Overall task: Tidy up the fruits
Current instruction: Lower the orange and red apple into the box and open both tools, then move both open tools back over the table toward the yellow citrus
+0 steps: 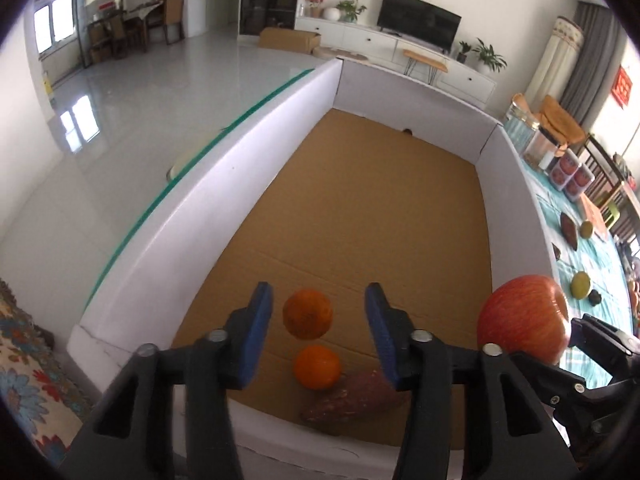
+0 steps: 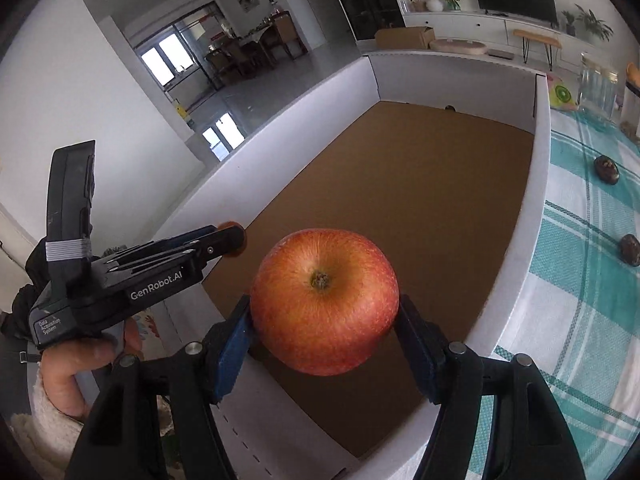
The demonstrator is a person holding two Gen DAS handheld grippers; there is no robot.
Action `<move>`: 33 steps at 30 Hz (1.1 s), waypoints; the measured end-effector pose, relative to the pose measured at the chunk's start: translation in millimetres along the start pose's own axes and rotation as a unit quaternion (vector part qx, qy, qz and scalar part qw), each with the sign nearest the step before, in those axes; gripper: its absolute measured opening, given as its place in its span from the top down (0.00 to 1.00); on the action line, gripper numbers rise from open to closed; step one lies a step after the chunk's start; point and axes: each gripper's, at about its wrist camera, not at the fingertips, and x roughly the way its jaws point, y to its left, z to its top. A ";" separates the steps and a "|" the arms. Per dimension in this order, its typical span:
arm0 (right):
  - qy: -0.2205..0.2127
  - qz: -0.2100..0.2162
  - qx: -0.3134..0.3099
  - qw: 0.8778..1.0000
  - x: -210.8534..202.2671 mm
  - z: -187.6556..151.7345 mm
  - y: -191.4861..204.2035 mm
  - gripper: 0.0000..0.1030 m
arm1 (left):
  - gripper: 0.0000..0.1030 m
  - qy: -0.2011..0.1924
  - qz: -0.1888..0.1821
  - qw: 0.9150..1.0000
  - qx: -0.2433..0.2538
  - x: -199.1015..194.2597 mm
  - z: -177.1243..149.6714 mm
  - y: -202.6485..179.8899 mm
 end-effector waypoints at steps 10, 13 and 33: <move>-0.164 -0.086 0.035 0.982 -118.0 -27.2 -64.9 0.07 | 0.13 -0.075 -0.073 0.994 0.028 -33.7 4.7 -65.3; -0.200 -0.165 0.083 0.962 -148.9 -69.5 -113.0 0.00 | 0.12 -0.083 -0.125 0.986 0.073 -51.2 -4.1 -107.9; -0.105 -0.399 0.318 0.854 -181.8 -228.6 -300.8 0.00 | 0.08 0.028 -0.161 0.947 0.277 65.2 -113.1 -326.2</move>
